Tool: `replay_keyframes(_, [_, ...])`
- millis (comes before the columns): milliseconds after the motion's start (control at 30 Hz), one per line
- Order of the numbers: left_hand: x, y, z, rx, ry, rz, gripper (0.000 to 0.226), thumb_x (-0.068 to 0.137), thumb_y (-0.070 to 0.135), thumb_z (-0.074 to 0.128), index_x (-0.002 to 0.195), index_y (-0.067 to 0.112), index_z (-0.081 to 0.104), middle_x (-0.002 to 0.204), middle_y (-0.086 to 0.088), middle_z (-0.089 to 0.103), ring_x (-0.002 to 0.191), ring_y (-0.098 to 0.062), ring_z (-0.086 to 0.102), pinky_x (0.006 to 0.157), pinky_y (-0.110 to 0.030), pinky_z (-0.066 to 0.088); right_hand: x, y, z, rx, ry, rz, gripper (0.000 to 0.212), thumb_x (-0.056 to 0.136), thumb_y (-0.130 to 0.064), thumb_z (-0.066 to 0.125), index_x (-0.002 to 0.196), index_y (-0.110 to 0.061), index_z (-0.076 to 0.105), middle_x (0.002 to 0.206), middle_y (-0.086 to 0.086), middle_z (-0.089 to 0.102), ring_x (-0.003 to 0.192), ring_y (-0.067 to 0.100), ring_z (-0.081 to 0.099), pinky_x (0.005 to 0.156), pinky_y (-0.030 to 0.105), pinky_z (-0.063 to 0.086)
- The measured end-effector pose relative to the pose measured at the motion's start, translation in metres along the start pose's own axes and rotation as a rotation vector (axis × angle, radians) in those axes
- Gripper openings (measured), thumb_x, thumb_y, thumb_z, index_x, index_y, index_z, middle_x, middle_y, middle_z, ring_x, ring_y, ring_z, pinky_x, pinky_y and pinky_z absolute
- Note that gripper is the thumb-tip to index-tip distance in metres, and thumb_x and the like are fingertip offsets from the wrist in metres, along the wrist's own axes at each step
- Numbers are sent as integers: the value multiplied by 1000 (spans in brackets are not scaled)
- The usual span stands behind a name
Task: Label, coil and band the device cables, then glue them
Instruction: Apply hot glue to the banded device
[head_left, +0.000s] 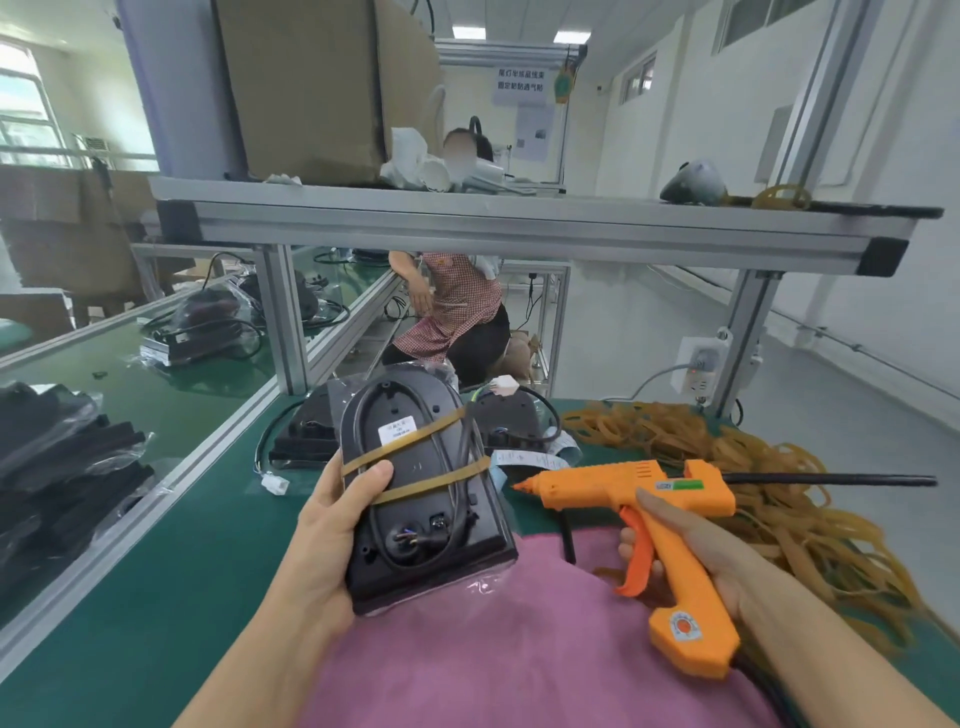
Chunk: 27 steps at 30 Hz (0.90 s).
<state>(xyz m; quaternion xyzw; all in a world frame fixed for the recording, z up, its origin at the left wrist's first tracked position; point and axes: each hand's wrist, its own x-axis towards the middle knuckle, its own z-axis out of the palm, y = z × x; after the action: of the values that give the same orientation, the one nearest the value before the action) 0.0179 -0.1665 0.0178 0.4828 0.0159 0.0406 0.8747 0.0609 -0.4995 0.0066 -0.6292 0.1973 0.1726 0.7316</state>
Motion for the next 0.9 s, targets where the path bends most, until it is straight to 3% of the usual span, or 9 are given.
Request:
replay_keyframes(133, [-3, 4, 9, 7, -14, 12, 43, 69, 19, 72, 111, 21, 62, 93, -11, 75, 71, -29, 73, 55, -37, 58, 0, 6, 1, -77, 32, 49, 61, 65, -39, 80, 107, 4, 67, 95, 26, 72, 71, 37, 71, 60, 40, 61])
replay_keyframes(233, [-3, 5, 15, 10, -22, 28, 51, 69, 17, 72, 118, 18, 60, 93, -12, 75, 72, -28, 73, 55, -36, 58, 8, 7, 0, -404, 299, -44, 70, 76, -54, 72, 119, 0, 59, 108, 23, 68, 93, 38, 65, 85, 45, 54])
replay_keyframes(300, [-4, 5, 18, 9, -23, 35, 61, 68, 17, 74, 126, 19, 57, 97, -13, 75, 74, -29, 73, 57, -37, 58, 4, 9, 0, -690, 434, -102, 69, 85, -61, 59, 119, -2, 59, 120, 20, 62, 95, 30, 59, 80, 35, 47])
replay_keyframes(400, [-3, 5, 20, 13, -19, 31, 77, 66, 18, 77, 137, 26, 49, 104, -13, 74, 82, -33, 73, 62, -40, 58, -3, 9, 1, -1191, 533, -157, 49, 93, -58, 47, 89, -13, 66, 107, 9, 67, 86, 21, 60, 63, 30, 39])
replay_keyframes(533, [-4, 5, 22, 25, -14, 29, 85, 62, 21, 80, 140, 30, 46, 107, -13, 73, 86, -35, 72, 66, -44, 59, -25, -4, 30, -1607, 662, -293, 30, 95, -48, 44, 95, -23, 59, 110, 0, 66, 101, 21, 62, 65, 27, 38])
replay_keyframes(633, [-6, 6, 22, 23, 2, 37, 85, 61, 21, 81, 138, 33, 48, 108, -12, 73, 90, -35, 72, 68, -45, 59, -39, -10, 76, -1195, 354, -581, 46, 88, -66, 46, 109, -27, 60, 101, -12, 68, 95, 11, 61, 72, 29, 42])
replay_keyframes(700, [-8, 8, 19, 23, 12, 50, 80, 62, 19, 80, 135, 31, 51, 108, -13, 73, 89, -36, 72, 67, -44, 59, -60, -9, 121, -648, -134, -462, 78, 67, -80, 54, 133, -41, 43, 103, -28, 67, 103, -1, 59, 84, 26, 44])
replay_keyframes(767, [-11, 13, 13, 34, 21, 66, 75, 67, 17, 78, 135, 30, 50, 108, -14, 72, 88, -35, 72, 66, -42, 59, -60, 0, 154, -430, -374, -404, 105, 53, -85, 65, 143, -55, 20, 127, -28, 56, 122, 4, 53, 105, 35, 41])
replay_keyframes(900, [-17, 28, -9, 79, 46, 97, 66, 71, 20, 74, 133, 30, 51, 108, -9, 73, 89, -30, 72, 65, -35, 59, -40, 11, 190, -251, -471, -483, 85, 76, -45, 77, 146, -43, 28, 130, -10, 62, 116, 15, 62, 102, 40, 47])
